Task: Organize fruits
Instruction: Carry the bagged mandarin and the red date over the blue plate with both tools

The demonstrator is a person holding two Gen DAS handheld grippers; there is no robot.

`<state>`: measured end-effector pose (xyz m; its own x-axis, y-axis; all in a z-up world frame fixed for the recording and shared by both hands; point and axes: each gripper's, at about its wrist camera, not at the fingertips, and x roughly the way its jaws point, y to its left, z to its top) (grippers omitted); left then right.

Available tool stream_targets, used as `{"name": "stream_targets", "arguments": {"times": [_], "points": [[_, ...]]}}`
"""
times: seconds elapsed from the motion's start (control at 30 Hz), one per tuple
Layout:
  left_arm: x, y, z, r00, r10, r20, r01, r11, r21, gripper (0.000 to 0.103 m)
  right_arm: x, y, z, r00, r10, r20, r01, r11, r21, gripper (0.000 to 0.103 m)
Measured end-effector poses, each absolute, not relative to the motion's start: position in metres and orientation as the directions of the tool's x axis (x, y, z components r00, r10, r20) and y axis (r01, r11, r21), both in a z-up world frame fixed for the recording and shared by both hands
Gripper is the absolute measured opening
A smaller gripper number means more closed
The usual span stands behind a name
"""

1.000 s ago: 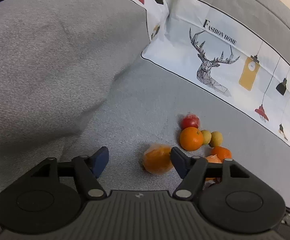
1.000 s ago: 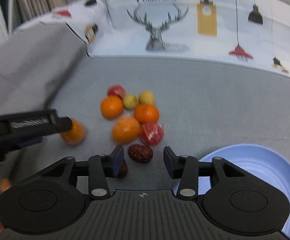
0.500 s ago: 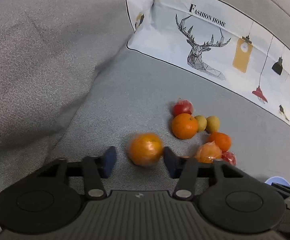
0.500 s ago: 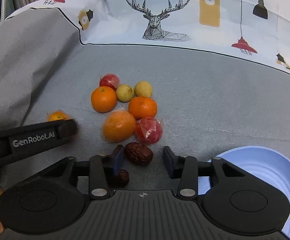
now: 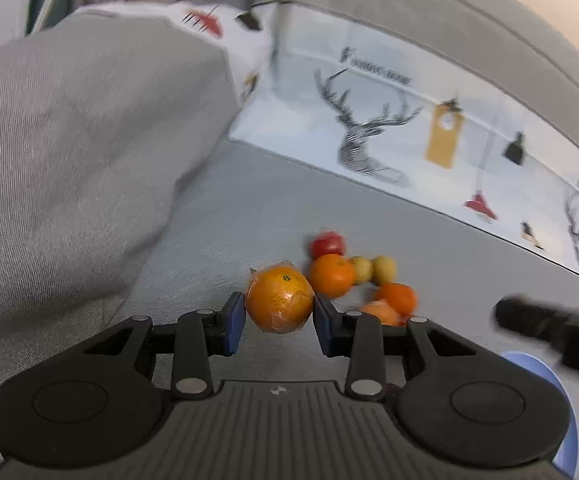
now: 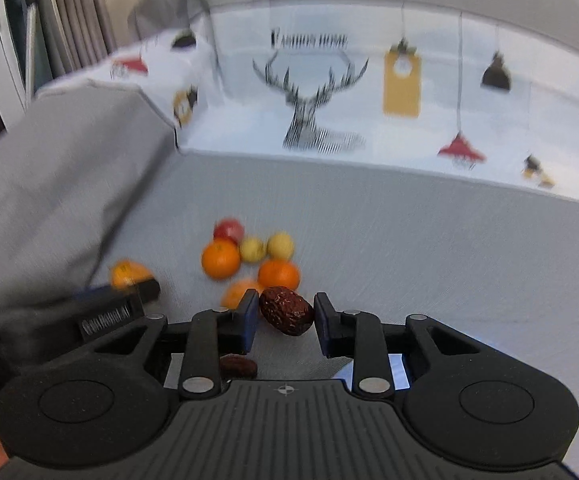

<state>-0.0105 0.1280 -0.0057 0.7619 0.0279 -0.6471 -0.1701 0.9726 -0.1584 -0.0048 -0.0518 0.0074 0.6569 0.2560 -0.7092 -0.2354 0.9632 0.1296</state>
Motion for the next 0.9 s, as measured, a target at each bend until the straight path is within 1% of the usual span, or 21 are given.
{"name": "stream_targets", "arguments": {"times": [0.13, 0.27, 0.4, 0.47, 0.57, 0.77, 0.9], "points": [[-0.026, 0.109, 0.007, 0.792, -0.013, -0.61, -0.075, 0.99, -0.118, 0.041, -0.029, -0.079, 0.035, 0.708, 0.241, -0.664, -0.256, 0.964, 0.077, 0.031], [-0.038, 0.091, 0.016, 0.789, -0.068, -0.611, 0.015, 0.996, -0.092, 0.041, -0.046, -0.111, 0.031, 0.712, 0.193, -0.675, -0.205, 0.977, 0.063, 0.031], [-0.047, 0.077, 0.027, 0.764, -0.125, -0.633, 0.075, 0.992, -0.105, 0.041, -0.052, -0.141, 0.014, 0.685, 0.128, -0.717, -0.093, 0.992, 0.088, 0.031], [-0.049, 0.067, 0.033, 0.747, -0.136, -0.651, 0.097, 0.991, -0.096, 0.041, -0.053, -0.148, 0.016, 0.7, 0.109, -0.706, -0.046, 0.993, 0.107, 0.031], [-0.05, 0.051, 0.038, 0.715, -0.142, -0.684, 0.12, 0.99, -0.08, 0.041, -0.055, -0.15, 0.025, 0.733, 0.099, -0.673, -0.034, 0.993, 0.11, 0.031], [-0.049, 0.024, 0.029, 0.639, -0.167, -0.751, 0.17, 0.983, -0.074, 0.041, -0.061, -0.153, 0.036, 0.742, 0.087, -0.664, -0.037, 0.995, 0.089, 0.031], [-0.043, 0.01, 0.019, 0.586, -0.19, -0.788, 0.183, 0.978, -0.099, 0.041, -0.064, -0.164, 0.04, 0.75, 0.063, -0.658, -0.019, 0.997, 0.074, 0.031]]}}
